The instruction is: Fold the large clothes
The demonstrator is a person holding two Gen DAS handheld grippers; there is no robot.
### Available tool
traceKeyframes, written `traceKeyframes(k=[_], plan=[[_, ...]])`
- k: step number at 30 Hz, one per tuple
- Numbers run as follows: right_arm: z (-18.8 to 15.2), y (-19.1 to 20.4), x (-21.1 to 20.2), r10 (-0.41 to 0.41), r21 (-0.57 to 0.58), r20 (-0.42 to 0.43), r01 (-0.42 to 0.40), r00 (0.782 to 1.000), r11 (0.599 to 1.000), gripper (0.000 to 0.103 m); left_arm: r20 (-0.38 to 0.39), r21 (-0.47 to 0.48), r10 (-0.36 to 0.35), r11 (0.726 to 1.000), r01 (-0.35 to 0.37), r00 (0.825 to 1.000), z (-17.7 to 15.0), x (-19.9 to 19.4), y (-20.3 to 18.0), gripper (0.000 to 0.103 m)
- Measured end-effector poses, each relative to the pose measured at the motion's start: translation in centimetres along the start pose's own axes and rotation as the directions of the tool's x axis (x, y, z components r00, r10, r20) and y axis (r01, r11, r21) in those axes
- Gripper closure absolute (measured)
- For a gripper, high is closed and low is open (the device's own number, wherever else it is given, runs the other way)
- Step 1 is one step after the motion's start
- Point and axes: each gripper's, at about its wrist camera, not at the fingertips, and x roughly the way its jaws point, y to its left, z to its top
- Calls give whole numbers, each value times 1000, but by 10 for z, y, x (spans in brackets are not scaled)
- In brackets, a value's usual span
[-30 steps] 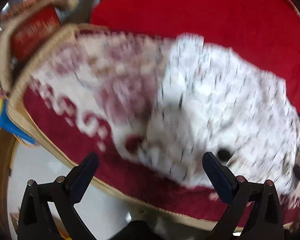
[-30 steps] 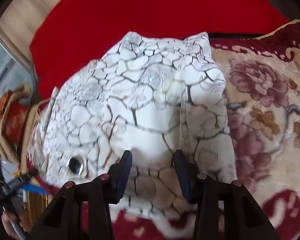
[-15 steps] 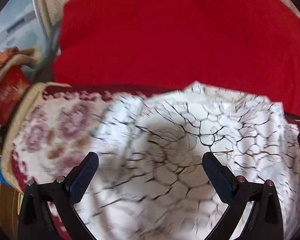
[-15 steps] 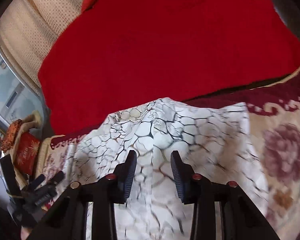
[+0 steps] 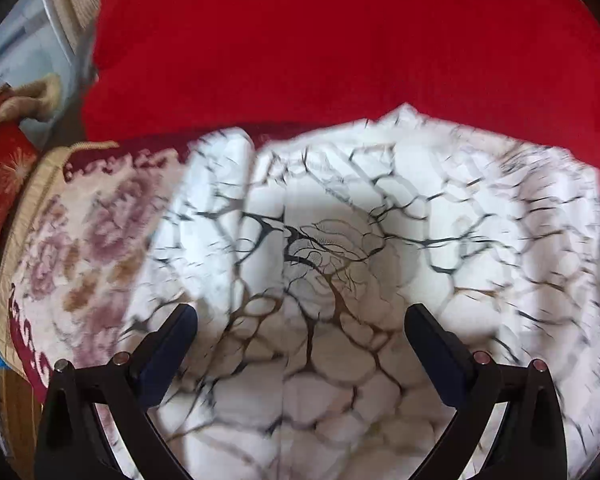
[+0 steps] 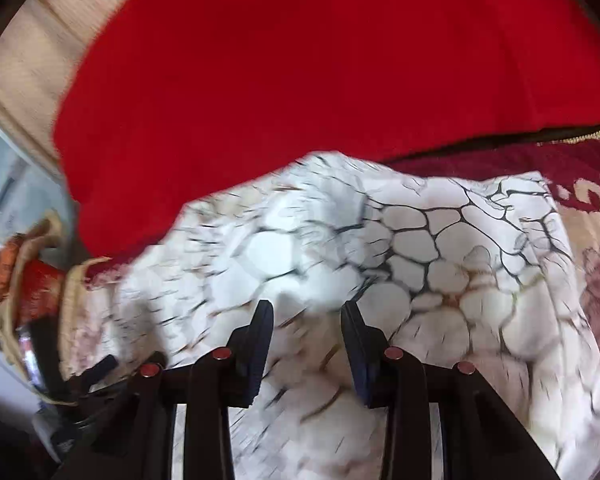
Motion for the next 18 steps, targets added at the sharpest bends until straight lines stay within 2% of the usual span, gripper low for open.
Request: traceKeyframes(k=[3, 5, 6, 7, 8, 10, 13, 16, 18], plan=[[-20, 13, -19, 20, -74, -5, -21, 1000, 997, 64, 48, 18, 2, 1000, -3, 999, -10, -20, -1, 0], [-36, 16, -17, 33, -99, -66, -40, 997, 994, 64, 30, 43, 45, 998, -46, 999, -18, -18, -6, 0], [-44, 16, -9, 12, -113, -110, -25, 994, 993, 64, 8, 65, 61, 996, -62, 998, -24, -15, -8, 0], [-52, 15, -4, -25, -150, -118, 7, 993, 989, 63, -5, 83, 61, 995, -60, 998, -30, -13, -10, 0], [-56, 16, -7, -31, -173, -90, 15, 995, 985, 63, 4, 88, 57, 995, -57, 998, -34, -12, -13, 0], [-61, 17, -18, -48, -169, -86, 33, 995, 985, 64, 37, 99, 55, 993, -59, 998, -40, -18, -14, 0], [-69, 12, -46, 18, -136, -54, -25, 998, 990, 64, 90, 81, 23, 996, -30, 996, -45, -33, -14, 0], [-70, 9, -66, 33, -144, -11, -35, 999, 989, 64, 136, 91, -9, 996, -4, 991, -43, -42, -13, 0], [-65, 9, -70, 34, -140, 24, -31, 999, 990, 64, 184, 102, 2, 995, -22, 983, -43, -52, -17, 0]])
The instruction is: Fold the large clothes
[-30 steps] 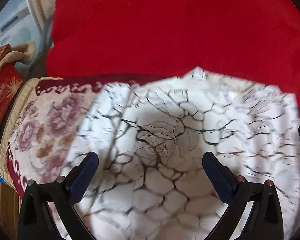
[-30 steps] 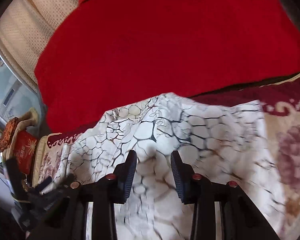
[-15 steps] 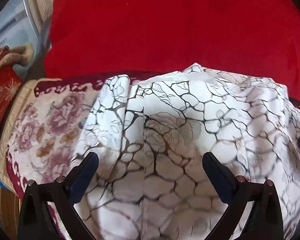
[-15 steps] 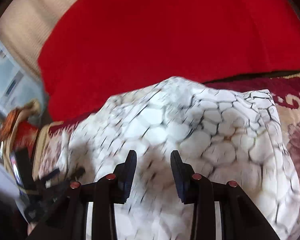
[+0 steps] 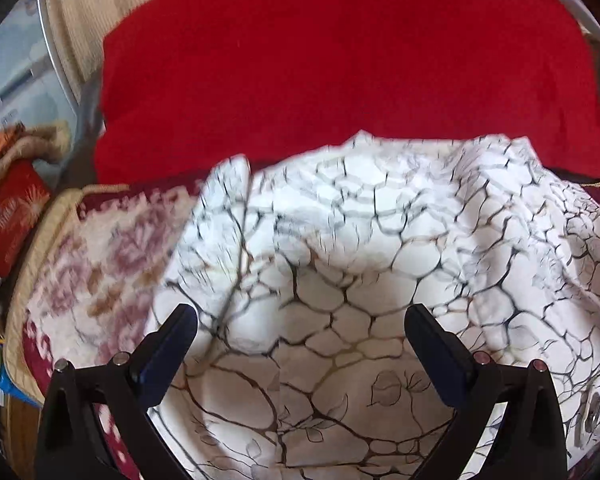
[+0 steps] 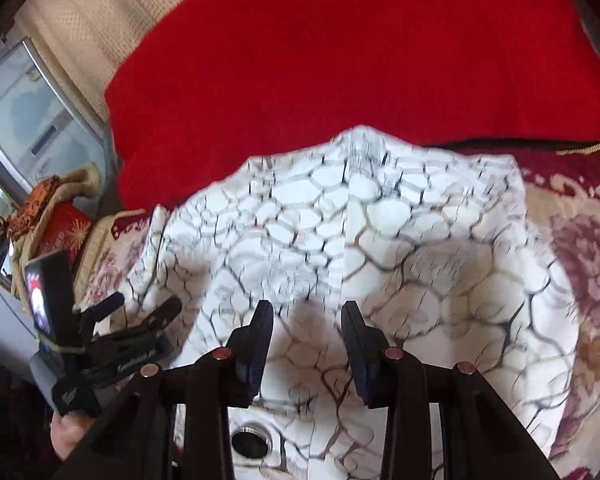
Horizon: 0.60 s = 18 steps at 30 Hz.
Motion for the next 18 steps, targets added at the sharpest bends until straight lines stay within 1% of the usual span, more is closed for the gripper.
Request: traceKeyframes(k=[2, 4, 5, 6, 7, 9, 11, 12, 15, 18], plan=[[7, -4, 10, -3, 14, 5, 3, 1000, 1000, 64, 27, 3, -3, 1000, 3, 1000, 2, -3, 0, 0], [7, -7, 37, -39, 34, -55, 41, 998, 999, 63, 51, -2, -11, 1000, 11, 999, 2, -7, 0, 0], [4, -12, 52, -53, 52, -104, 58, 993, 997, 63, 65, -6, -15, 1000, 15, 998, 2, -10, -1, 0], [1, -17, 60, -39, 81, -116, 49, 992, 995, 63, 69, -7, -18, 1000, 19, 997, 2, -11, -1, 0], [2, -20, 59, -26, 107, -97, 36, 995, 994, 63, 74, -8, -20, 1000, 20, 997, 2, -12, -2, 0], [6, -19, 53, -11, 108, -94, 21, 996, 994, 63, 82, -8, -9, 1000, 9, 997, 2, -14, -3, 0], [8, -21, 43, 6, 116, -51, 0, 999, 993, 63, 85, -9, -3, 1000, 4, 996, 2, -14, -2, 0], [9, -24, 36, -10, 117, -31, 14, 999, 993, 63, 87, -10, -1, 1000, 2, 996, 2, -13, 0, 0], [14, -34, 19, -96, 127, 37, 91, 995, 988, 63, 89, -15, 9, 1000, -8, 996, 1, -14, 1, 0], [18, -52, 10, -164, 170, 45, 154, 985, 973, 63, 86, -20, 16, 1000, -15, 996, 0, -16, 3, 0]])
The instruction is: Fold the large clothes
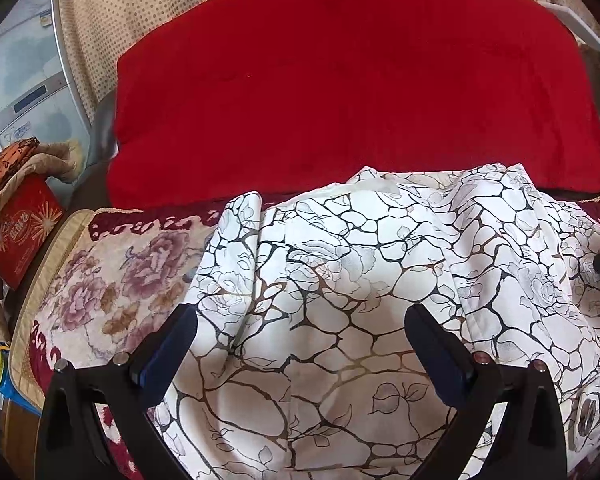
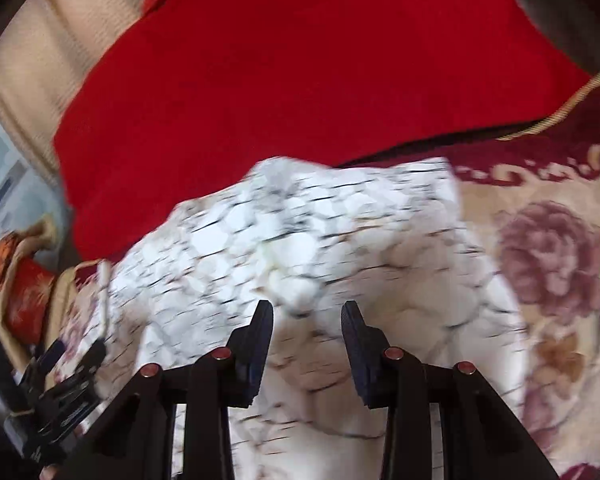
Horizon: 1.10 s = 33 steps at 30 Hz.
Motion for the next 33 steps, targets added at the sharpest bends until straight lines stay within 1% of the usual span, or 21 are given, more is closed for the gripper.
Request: traceKeyframes(k=[1, 2, 4, 6, 9, 10, 12, 14, 15, 16, 17, 18, 19, 21, 22, 24, 26, 27, 29, 31, 33], plan=[[0, -7, 5, -21, 14, -19, 22, 1000, 1000, 63, -4, 0, 3, 1000, -3, 1000, 0, 0, 1, 0], [0, -12, 14, -32, 16, -57, 32, 998, 999, 63, -6, 1, 7, 1000, -7, 1000, -1, 0, 2, 0], [0, -15, 30, -35, 1, -124, 35, 992, 999, 63, -8, 5, 17, 1000, -17, 1000, -2, -1, 3, 0], [-1, -10, 24, -49, -28, -93, 47, 994, 999, 63, -4, 10, 29, 1000, -29, 1000, -4, -3, 5, 0], [0, -5, 7, -10, -32, -59, 8, 998, 999, 63, 4, 12, 48, 999, -48, 999, -8, -7, 12, 0], [1, -6, -2, -12, -23, -31, 11, 999, 1000, 63, 3, 10, 54, 998, -54, 999, -9, -7, 15, 0], [3, -10, -13, -38, -25, 16, 39, 999, 999, 63, -2, 6, 65, 998, -65, 998, -10, -8, 24, 0], [3, -14, -16, -90, -29, 39, 91, 995, 995, 63, -4, -27, 83, 996, -84, 997, -10, -8, 42, 0], [1, -17, -10, -107, -19, 22, 107, 994, 994, 63, -11, -55, 94, 994, -95, 995, -10, -6, 53, 0], [-2, -28, -4, -109, -4, -16, 109, 994, 994, 63, -32, -87, 105, 990, -107, 994, -11, -2, 67, 0], [-3, -38, 6, -94, 20, -78, 96, 993, 995, 63, -60, -111, 111, 987, -117, 992, -12, 4, 78, 0], [-7, -42, 14, -75, 43, -107, 80, 991, 996, 63, -91, -128, 120, 983, -131, 989, -13, 10, 89, 0], [-7, -44, 12, -65, 59, -93, 70, 994, 996, 63, -118, -142, 138, 978, -155, 983, -15, 18, 100, 0], [-5, -40, 2, -58, 55, -63, 61, 996, 997, 63, -146, -161, 178, 966, -201, 973, -19, 28, 118, 0], [-3, -36, -5, -38, 53, -37, 40, 999, 998, 63, -152, -174, 181, 963, -207, 972, -20, 31, 125, 0], [-4, -26, -15, 8, 51, 9, -8, 1000, 999, 63, -158, -221, 147, 959, -180, 976, -23, 34, 139, 0], [-5, -13, -22, 67, 24, 42, -68, 997, 997, 63, -166, -285, 71, 951, -117, 984, -25, 37, 154, 0], [-6, -5, -25, 92, 5, 53, -93, 994, 996, 63, -168, -308, 47, 946, -97, 985, -25, 38, 158, 0], [-12, 13, -26, 134, -35, 57, -132, 989, 991, 63, -167, -339, 31, 937, -87, 986, -28, 39, 166, 0], [-18, 29, -13, 147, -73, 11, -146, 989, 987, 63, -166, -336, 32, 938, -87, 986, -30, 40, 168, 0], [-26, 43, 12, 104, -94, -69, -111, 992, 989, 63, -175, -323, 21, 943, -77, 984, -32, 44, 167, 0]])
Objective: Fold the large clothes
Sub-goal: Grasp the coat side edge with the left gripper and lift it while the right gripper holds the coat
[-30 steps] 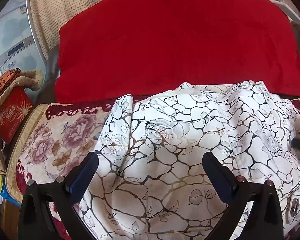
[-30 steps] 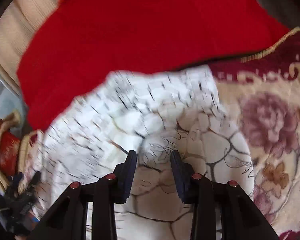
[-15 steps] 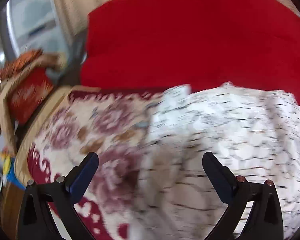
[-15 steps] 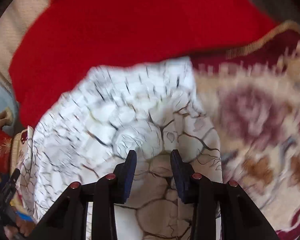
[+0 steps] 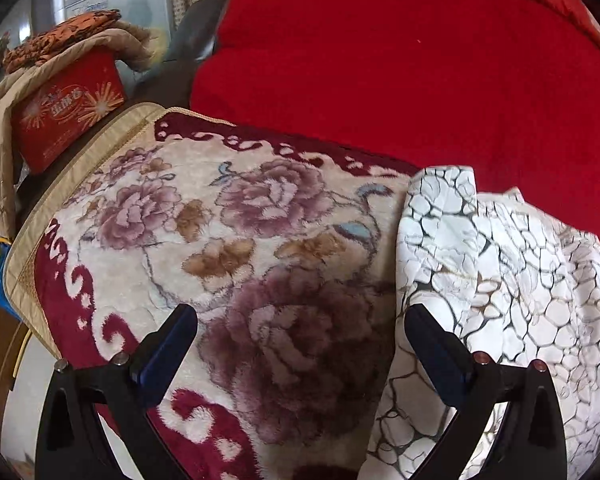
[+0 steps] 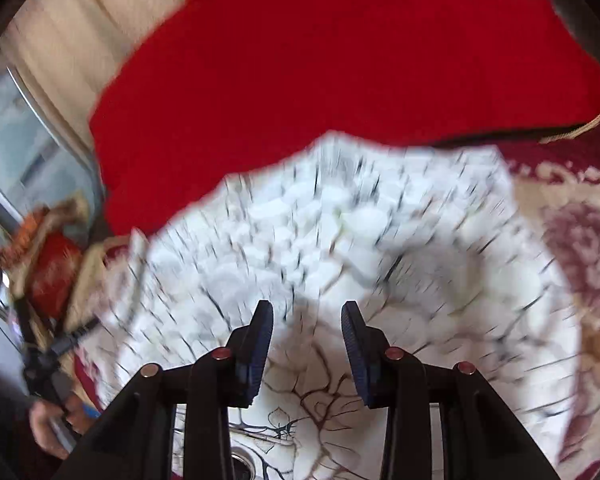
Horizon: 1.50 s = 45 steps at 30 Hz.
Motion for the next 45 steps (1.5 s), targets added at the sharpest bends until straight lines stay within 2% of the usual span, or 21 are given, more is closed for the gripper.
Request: traceKeyframes(k=[1, 2, 5, 7, 10, 17, 23, 24, 25, 26, 27, 35, 37, 39, 41, 42, 43, 45], plan=[[-4, 2, 16, -31, -8, -58, 30, 998, 1000, 63, -12, 10, -6, 1000, 6, 1000, -2, 3, -1, 0], [-6, 3, 22, -44, -14, -69, 43, 997, 999, 63, -21, 16, -12, 1000, 13, 1000, -3, 5, -1, 0], [-6, 4, 15, -33, 2, -47, 33, 998, 999, 63, -20, 24, -23, 999, 23, 1000, -5, 3, -2, 0], [-3, 3, 6, 0, 12, -8, 0, 1000, 1000, 63, 2, 22, -28, 999, 28, 1000, -5, -3, -1, 0], [-3, 3, -10, 1, 6, 57, -1, 998, 1000, 63, 13, 20, -49, 999, 49, 999, -5, -8, -1, 0], [0, 0, -39, 24, 26, 174, -29, 985, 999, 63, 67, 77, 23, 997, -28, 998, -6, -14, -16, 0], [5, -3, -38, 56, 45, 170, -64, 984, 997, 63, 110, 102, 47, 993, -58, 993, -5, -23, -25, 0], [4, -4, -36, 67, 49, 163, -76, 984, 996, 61, 116, 108, 50, 992, -63, 992, -5, -24, -26, 0], [3, -4, -34, 76, 51, 157, -85, 985, 995, 55, 119, 112, 51, 992, -64, 992, -5, -25, -27, 0], [3, -3, -32, 76, 53, 153, -85, 985, 995, 37, 121, 114, 51, 991, -65, 991, -5, -25, -27, 0], [2, -3, -31, 79, 59, 153, -89, 985, 994, 33, 123, 117, 50, 991, -65, 991, -6, -25, -28, 0], [4, -13, -32, 95, 111, 172, -115, 980, 987, 33, 111, 130, 33, 990, -48, 993, -8, -24, -30, 0], [5, -15, -35, 95, 115, 183, -117, 978, 986, 33, 93, 132, 8, 991, -21, 996, -10, -24, -29, 0], [5, -16, -38, 90, 113, 195, -114, 977, 987, 33, 53, 126, -51, 991, 44, 997, -10, -21, -27, 0], [5, -16, -40, 95, 117, 198, -120, 975, 986, 33, -36, 91, -181, 979, 184, 983, -10, -13, -21, 0], [5, -16, -40, 99, 117, 200, -124, 975, 985, 33, -99, 40, -268, 961, 273, 958, -9, -5, -14, 0], [5, -15, -41, 100, 116, 201, -125, 974, 985, 33, -135, -5, -314, 949, 316, 940, -9, 1, -9, 0], [4, -15, -43, 103, 112, 208, -128, 973, 985, 33, -194, -122, -414, 910, 397, 889, -9, 14, 7, 0]])
